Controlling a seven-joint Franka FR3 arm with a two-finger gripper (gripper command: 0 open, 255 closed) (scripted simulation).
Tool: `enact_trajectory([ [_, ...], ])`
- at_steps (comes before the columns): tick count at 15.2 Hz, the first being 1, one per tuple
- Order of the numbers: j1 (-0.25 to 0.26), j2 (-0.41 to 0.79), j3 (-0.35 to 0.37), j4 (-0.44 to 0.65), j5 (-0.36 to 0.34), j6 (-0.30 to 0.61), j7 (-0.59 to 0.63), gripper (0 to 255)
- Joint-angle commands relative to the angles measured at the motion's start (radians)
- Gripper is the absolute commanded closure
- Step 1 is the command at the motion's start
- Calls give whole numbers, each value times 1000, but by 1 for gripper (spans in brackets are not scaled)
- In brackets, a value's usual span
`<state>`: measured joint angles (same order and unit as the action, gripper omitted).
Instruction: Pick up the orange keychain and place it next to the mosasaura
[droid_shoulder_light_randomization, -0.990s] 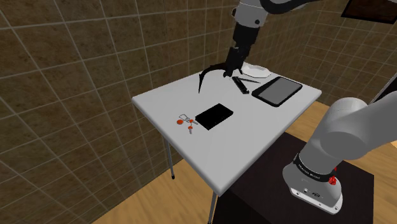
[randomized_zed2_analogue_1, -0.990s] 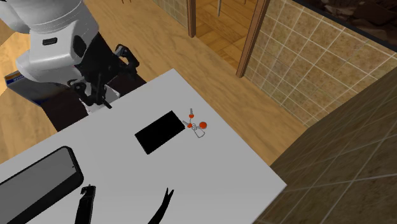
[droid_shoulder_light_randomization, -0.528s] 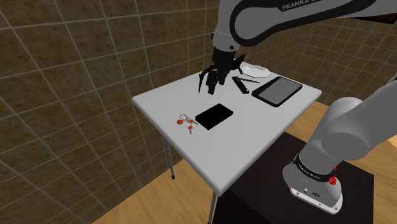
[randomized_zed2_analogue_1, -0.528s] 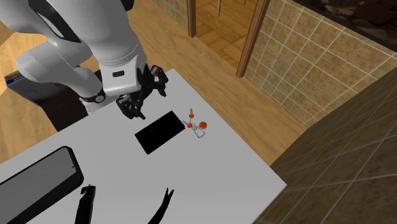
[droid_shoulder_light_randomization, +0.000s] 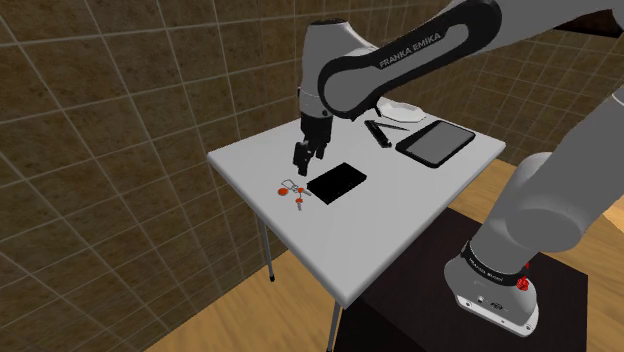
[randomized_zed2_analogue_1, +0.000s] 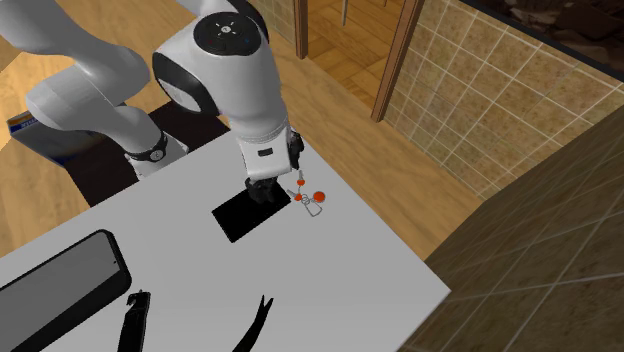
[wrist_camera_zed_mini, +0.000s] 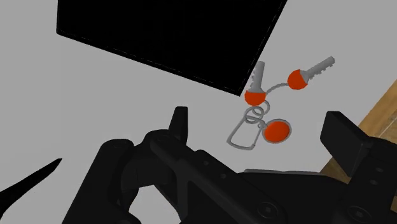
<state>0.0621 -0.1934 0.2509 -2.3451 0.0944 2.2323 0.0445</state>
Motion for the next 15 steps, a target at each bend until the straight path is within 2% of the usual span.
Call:
enact_trajectory([
  [1, 4, 64, 15, 16, -15, 42, 15, 0],
  [3, 10, 138, 30, 44, -38, 81, 40, 0],
  [11, 13, 215, 33, 14, -64, 184, 59, 0],
  [15, 13, 215, 33, 14, -64, 184, 59, 0],
])
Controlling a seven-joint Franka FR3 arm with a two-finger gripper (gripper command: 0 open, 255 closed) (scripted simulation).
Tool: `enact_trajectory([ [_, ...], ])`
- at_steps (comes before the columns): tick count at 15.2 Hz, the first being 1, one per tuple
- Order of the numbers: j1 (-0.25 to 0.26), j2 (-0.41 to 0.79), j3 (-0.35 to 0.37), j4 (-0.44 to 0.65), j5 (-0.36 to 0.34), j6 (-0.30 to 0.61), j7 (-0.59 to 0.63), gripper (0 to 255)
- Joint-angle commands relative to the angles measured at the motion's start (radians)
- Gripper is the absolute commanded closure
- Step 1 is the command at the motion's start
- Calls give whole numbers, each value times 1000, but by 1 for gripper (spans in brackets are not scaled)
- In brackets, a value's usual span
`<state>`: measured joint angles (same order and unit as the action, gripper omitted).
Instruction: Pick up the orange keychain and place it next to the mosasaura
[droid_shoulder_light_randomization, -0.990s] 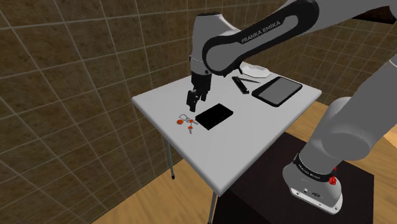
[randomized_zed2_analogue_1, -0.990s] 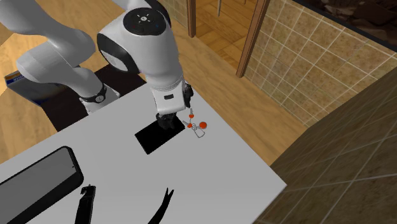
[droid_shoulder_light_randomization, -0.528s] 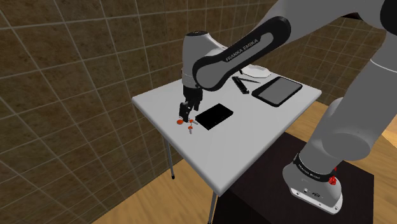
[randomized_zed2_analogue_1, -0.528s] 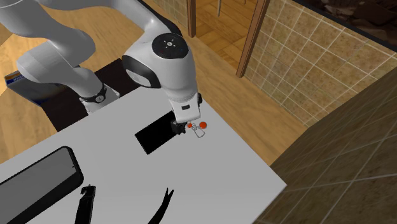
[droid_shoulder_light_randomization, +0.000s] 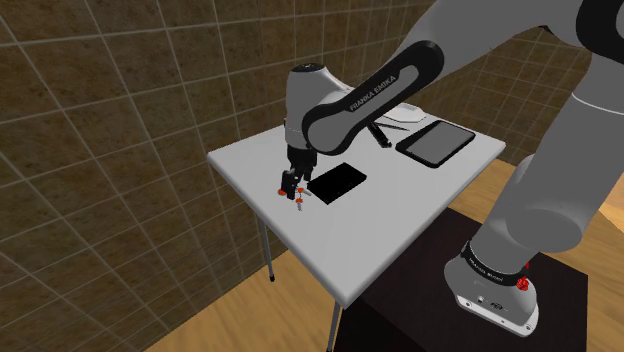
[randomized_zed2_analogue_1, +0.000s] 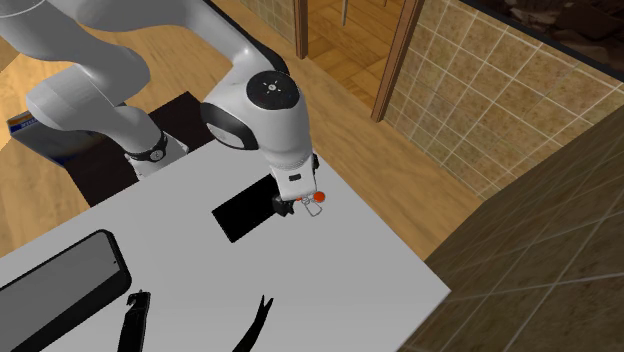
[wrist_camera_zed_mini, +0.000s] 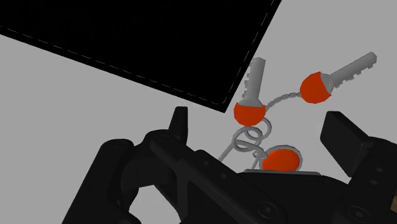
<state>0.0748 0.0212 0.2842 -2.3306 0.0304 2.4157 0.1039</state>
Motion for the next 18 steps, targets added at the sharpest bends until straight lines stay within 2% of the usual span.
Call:
enact_trajectory([
  [1, 0, 1, 0, 0, 0, 1, 0, 0],
  [4, 0, 0, 0, 0, 0, 1, 0, 0],
  [5, 0, 0, 0, 0, 0, 1, 0, 255],
  [14, 0, 1, 0, 0, 0, 1, 0, 255],
  [18, 0, -36, -1, 19, 13, -53, -8, 255],
])
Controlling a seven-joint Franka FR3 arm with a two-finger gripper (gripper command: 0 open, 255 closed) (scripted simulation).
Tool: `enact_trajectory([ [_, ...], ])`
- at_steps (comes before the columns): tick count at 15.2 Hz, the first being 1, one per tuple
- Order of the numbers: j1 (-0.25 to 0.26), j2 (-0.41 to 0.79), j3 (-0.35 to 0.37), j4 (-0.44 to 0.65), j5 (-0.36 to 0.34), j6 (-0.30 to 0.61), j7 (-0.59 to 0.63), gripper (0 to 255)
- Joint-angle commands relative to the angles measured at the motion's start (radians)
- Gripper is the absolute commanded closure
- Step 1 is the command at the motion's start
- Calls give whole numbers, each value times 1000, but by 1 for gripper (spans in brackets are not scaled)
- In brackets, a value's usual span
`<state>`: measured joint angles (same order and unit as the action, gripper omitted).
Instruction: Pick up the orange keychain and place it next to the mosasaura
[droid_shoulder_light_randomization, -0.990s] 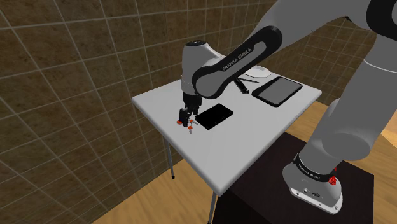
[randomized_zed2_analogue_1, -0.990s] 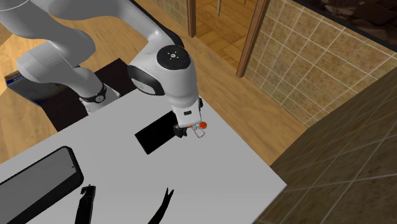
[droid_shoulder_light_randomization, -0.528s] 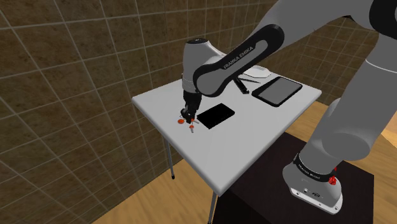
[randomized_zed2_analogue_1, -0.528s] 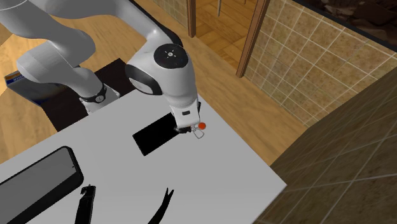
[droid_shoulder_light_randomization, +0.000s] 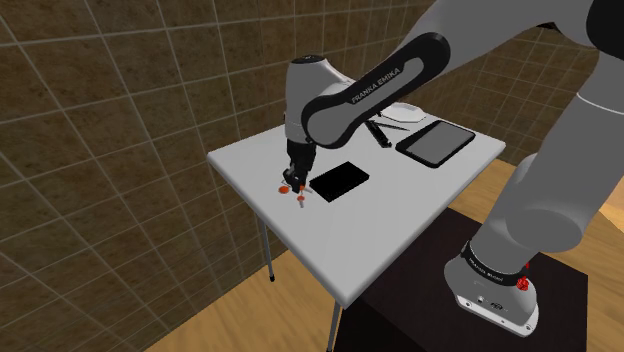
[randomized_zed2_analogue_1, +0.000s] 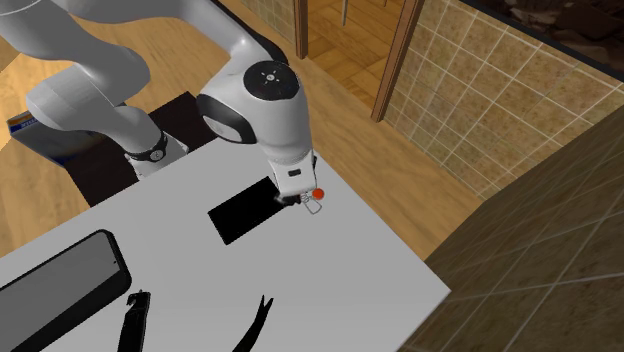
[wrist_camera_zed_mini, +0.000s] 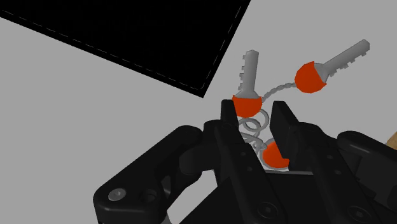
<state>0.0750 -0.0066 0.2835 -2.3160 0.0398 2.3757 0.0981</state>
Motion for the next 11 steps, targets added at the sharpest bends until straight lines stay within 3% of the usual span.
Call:
enact_trajectory([
  [1, 0, -16, 0, 10, 6, -27, -4, 255],
  [11, -1, -89, -5, 76, 26, -164, -17, 255],
])
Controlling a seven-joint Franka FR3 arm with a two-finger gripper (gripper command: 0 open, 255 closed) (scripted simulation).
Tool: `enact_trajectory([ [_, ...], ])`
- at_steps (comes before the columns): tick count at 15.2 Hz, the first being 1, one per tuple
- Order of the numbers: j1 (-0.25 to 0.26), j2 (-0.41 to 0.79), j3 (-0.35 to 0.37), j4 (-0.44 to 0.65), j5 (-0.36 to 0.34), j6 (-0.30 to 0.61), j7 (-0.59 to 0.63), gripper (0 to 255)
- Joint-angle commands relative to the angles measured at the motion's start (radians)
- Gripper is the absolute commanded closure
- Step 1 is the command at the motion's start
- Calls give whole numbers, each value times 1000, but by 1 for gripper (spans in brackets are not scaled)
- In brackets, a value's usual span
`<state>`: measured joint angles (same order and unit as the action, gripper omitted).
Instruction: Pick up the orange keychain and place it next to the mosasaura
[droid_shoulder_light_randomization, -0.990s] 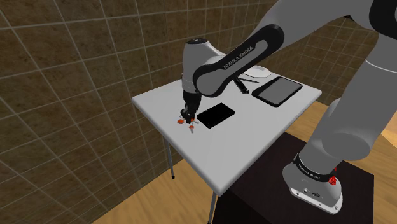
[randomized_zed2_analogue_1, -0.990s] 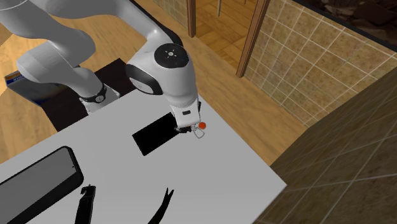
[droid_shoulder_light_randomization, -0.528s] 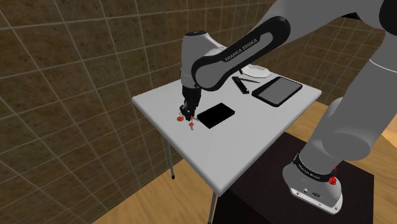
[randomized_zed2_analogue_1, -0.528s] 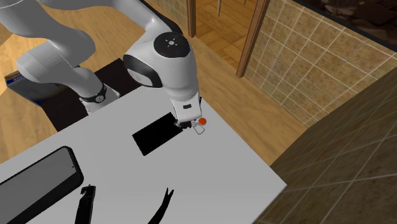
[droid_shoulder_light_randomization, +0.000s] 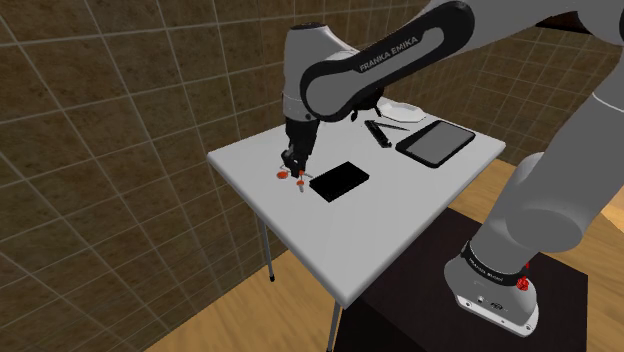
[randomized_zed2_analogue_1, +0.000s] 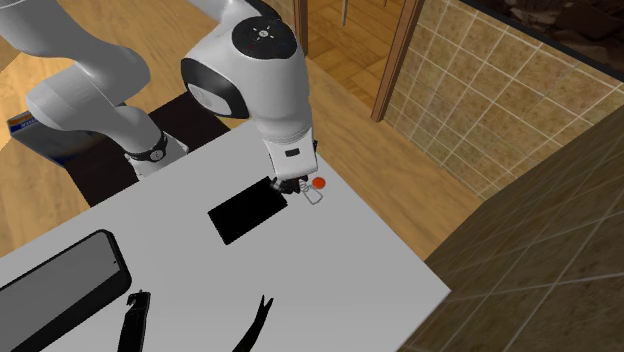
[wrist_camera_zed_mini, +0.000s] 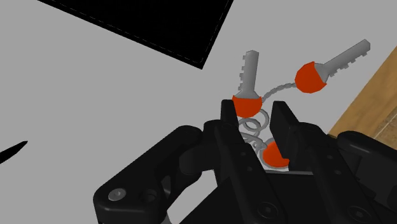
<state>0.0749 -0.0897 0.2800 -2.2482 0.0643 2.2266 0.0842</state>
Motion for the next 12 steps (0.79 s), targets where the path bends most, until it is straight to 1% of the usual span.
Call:
enact_trajectory([
  [1, -1, -12, -2, 16, 3, -28, -4, 255],
  [12, -3, -63, -9, 115, 12, -177, -9, 255],
])
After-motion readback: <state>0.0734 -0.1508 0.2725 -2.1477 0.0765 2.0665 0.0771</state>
